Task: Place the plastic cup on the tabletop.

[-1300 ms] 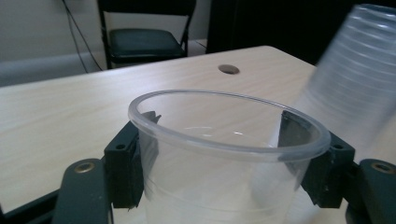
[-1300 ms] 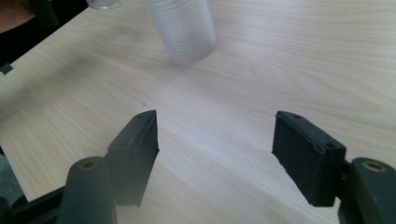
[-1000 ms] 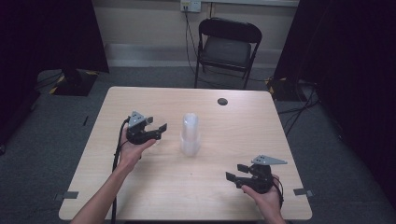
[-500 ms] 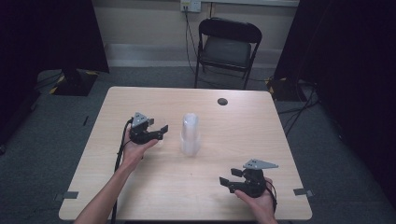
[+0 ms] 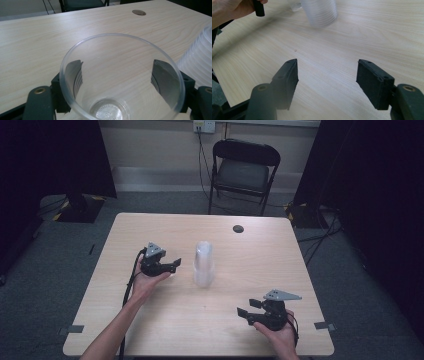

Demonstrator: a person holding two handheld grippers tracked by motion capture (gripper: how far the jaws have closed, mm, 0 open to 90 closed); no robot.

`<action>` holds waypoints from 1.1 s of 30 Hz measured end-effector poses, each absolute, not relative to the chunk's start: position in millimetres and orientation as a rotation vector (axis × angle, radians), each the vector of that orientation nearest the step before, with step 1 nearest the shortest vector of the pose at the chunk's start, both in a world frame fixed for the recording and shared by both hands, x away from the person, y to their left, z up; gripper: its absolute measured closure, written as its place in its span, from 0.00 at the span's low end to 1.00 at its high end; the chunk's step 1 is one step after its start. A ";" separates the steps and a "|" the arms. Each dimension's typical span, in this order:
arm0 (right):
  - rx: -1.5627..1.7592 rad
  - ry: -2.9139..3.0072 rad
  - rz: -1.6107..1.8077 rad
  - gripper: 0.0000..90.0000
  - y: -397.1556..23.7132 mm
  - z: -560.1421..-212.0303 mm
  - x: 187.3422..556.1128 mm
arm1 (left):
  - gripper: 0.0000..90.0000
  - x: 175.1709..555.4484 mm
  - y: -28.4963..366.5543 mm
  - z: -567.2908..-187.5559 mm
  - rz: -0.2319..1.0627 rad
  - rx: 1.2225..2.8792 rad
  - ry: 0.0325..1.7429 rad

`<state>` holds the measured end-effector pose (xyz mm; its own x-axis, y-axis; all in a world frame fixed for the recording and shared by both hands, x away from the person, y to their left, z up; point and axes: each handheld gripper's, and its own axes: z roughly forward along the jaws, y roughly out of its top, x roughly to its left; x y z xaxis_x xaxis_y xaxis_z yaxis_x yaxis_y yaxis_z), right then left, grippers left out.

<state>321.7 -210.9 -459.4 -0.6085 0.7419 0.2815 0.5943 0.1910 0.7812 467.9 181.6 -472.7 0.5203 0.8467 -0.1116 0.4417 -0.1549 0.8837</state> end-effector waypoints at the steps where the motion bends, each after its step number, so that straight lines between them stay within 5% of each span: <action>1: 1.302 2.299 1.390 0.39 -211.2 -459.4 321.7 | 0.25 467.9 181.9 -472.4 0.524 1.796 1.076; 7: 1.307 2.293 1.391 0.38 -212.6 -458.8 321.7 | 0.17 468.0 182.9 -474.5 0.512 1.824 1.100; 33: 1.368 2.212 1.375 0.35 -228.9 -456.2 324.1 | 0.18 423.0 206.2 -458.5 0.435 1.926 1.098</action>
